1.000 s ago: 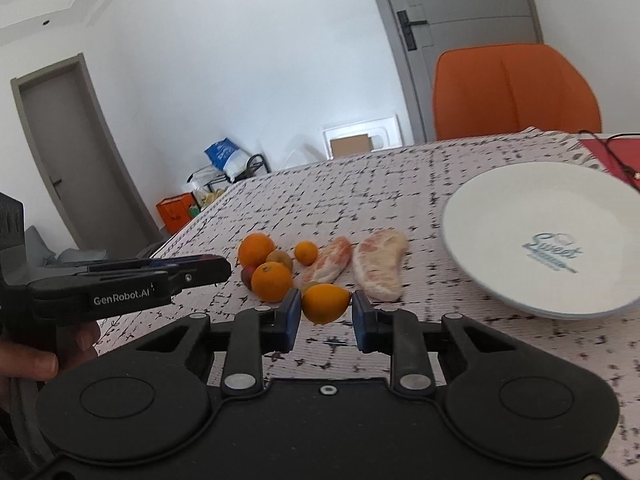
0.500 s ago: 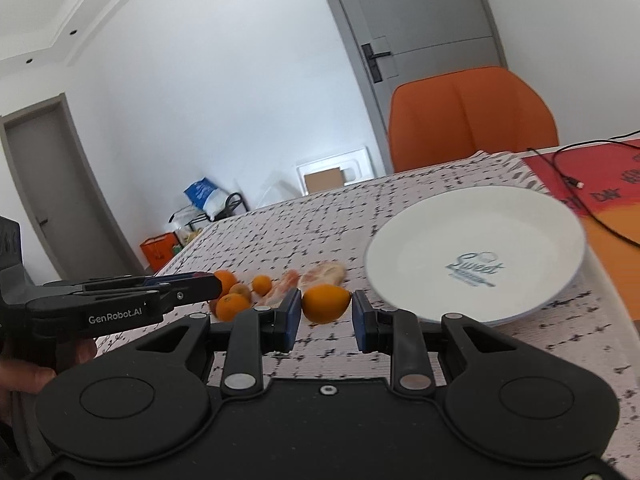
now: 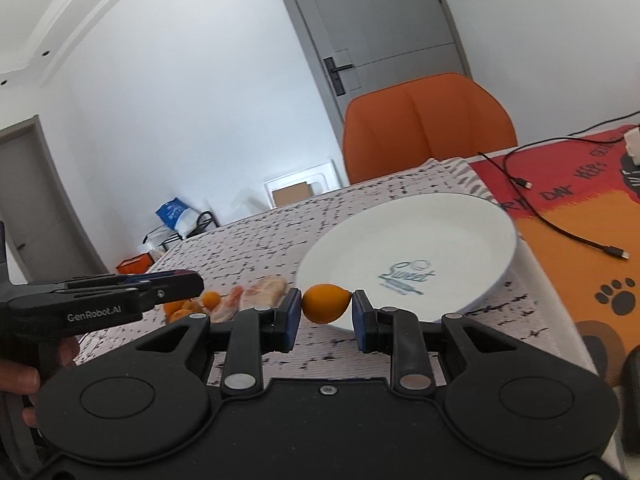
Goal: Organize fruits
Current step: 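Carry the tangerine into the white plate with the right tool while the left tool drops the plum there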
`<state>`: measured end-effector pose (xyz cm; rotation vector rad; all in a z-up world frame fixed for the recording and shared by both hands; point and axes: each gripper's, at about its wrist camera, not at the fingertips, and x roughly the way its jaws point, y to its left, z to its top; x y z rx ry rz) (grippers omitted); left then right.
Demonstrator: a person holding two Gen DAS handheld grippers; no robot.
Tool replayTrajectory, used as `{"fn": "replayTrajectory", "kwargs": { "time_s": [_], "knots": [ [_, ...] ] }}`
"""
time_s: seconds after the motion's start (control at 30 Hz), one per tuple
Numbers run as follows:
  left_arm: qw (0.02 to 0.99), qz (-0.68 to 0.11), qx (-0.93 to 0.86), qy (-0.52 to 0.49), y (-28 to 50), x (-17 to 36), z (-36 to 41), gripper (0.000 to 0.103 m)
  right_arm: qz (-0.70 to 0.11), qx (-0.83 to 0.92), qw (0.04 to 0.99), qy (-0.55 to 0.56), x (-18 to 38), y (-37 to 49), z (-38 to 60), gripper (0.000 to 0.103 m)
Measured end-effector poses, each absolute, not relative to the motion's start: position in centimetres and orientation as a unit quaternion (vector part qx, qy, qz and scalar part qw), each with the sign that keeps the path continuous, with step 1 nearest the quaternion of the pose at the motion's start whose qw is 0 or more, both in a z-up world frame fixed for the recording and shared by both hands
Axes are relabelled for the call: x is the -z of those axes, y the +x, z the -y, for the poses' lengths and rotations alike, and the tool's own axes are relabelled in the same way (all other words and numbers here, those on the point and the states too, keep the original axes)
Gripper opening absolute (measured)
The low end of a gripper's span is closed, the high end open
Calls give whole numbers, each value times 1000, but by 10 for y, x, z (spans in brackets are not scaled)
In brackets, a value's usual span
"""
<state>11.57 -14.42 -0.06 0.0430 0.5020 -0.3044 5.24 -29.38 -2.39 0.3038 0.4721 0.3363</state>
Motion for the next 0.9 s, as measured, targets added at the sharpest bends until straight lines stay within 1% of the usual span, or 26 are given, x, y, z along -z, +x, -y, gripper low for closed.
{"fn": "replayTrajectory", "kwargs": {
  "time_s": [0.4,0.47,0.53,0.9],
  "knots": [
    [951,-257,165,34,137,6,171,22,-221,-127,956,144,34,58,314,26],
    [950,-259,169,37,140,7,178,21,-220,-125,956,147,35,60,318,27],
    [950,-259,171,38,143,8,182,21,-218,-122,956,150,36,62,321,30],
    [947,-262,185,38,155,8,206,22,-211,-105,959,155,35,50,334,31]
  ]
}}
